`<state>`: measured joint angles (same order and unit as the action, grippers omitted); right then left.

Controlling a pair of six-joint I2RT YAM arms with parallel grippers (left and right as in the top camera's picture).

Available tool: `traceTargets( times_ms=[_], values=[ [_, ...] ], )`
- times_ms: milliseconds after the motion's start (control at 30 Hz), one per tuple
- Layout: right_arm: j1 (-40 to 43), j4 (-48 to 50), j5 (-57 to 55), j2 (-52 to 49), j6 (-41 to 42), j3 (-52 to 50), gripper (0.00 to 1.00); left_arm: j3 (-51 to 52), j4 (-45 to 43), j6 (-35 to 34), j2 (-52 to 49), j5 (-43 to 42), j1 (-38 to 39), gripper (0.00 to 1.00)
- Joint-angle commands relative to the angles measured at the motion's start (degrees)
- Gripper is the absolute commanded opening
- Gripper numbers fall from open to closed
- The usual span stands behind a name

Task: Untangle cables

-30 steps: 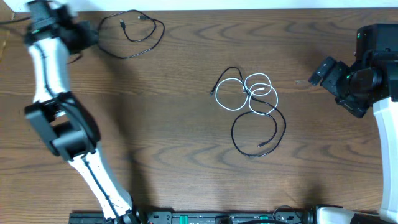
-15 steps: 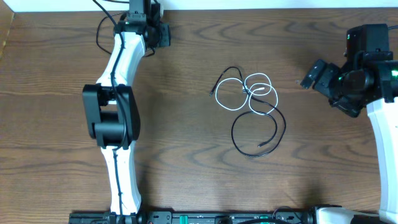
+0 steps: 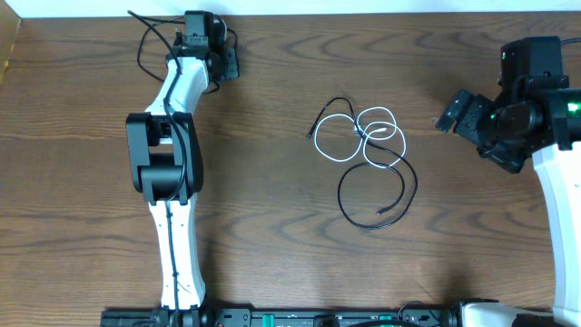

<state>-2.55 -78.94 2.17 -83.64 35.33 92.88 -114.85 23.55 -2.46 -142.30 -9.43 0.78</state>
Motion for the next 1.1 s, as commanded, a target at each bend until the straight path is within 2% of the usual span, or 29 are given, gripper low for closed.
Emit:
traceTargets(
  times_ms=[0, 233, 400, 500, 600, 633, 700, 800, 900, 1000, 1067],
  values=[
    [-0.3, -0.5, -0.1, 0.0, -0.7, -0.1, 0.99, 0.3, -0.5, 1.4, -1.2, 5.2, -1.2, 0.07],
    [-0.3, -3.4, -0.1, 0.0, -0.8, -0.1, 0.99, 0.3, -1.0, 3.3, -2.0, 17.7, -6.6, 0.07],
    [-0.3, -4.9, -0.1, 0.0, -0.8, -0.1, 0.99, 0.2, 0.3, 3.3, -2.0, 25.8, -13.9, 0.08],
    [-0.3, -4.9, -0.1, 0.0, -1.3, -0.1, 0.99, -0.3, 1.5, 4.2, -0.8, 26.5, -17.8, 0.08],
    [-0.3, -4.6, -0.1, 0.0, -1.6, -0.1, 0.99, -0.7, 1.6, 4.2, 2.3, 25.5, -20.0, 0.16],
    [-0.3, -4.4, -0.1, 0.0, -1.6, -0.1, 0.99, -0.7, 1.2, 4.2, 3.7, 24.1, -20.3, 0.17],
    [-0.3, -4.2, -0.1, 0.0, -1.8, -0.1, 0.99, -0.7, 1.0, 4.1, 6.9, 19.0, -20.7, 0.27],
    [-0.3, -4.0, -0.3, 0.0, -1.7, -0.1, 0.99, -0.7, 1.4, 2.2, 12.5, 6.9, -20.6, 0.4],
    [-0.3, -2.7, -2.1, 0.0, -1.7, -0.1, 0.99, -0.7, 4.2, -3.0, 18.4, -9.2, -19.9, 0.5],
    [0.0, -0.3, -3.3, 0.0, -1.7, -0.1, 0.99, -0.7, 11.1, -9.4, 23.0, -29.1, -18.6, 0.75],
    [0.4, 0.7, -3.3, 0.0, -1.7, -0.1, 0.99, -0.7, 14.6, -9.9, 23.9, -36.7, -17.6, 0.77]
  ],
)
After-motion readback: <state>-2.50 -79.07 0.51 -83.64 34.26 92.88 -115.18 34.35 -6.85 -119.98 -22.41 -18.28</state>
